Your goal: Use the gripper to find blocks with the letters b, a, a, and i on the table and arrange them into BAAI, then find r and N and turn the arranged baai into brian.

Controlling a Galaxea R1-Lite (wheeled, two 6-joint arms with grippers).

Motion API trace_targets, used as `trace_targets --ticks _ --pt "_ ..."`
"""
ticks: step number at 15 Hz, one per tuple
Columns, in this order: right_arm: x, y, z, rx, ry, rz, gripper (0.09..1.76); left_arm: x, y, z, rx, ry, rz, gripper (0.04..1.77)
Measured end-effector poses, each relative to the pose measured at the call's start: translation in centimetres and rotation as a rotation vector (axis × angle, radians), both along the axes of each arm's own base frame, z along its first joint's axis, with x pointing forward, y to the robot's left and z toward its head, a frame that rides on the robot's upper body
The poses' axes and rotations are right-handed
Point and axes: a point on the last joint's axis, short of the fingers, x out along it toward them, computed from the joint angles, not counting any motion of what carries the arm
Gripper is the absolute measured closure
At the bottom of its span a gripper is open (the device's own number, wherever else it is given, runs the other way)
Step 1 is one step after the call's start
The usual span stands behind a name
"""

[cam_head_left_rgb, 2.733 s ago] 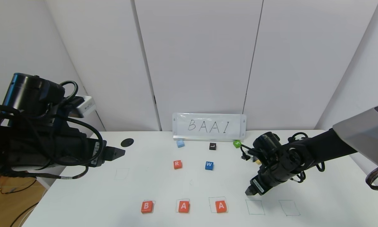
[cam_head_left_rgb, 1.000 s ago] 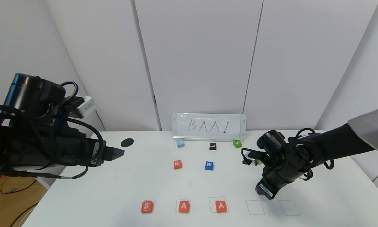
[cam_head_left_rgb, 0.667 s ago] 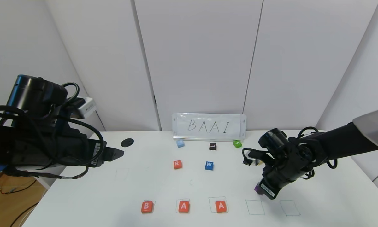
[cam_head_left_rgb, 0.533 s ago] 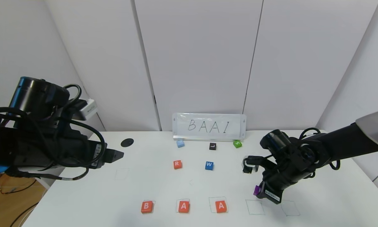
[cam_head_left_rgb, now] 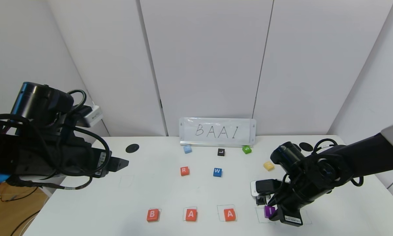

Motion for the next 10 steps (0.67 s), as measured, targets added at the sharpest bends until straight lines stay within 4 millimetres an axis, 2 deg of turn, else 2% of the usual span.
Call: trace_targets --ticks 10 --pt "0.6 0.7 -2.7 -0.041 0.009 0.102 1.32 -0.4 -0.7 -0.5 0.026 0.012 -0.021 0.09"
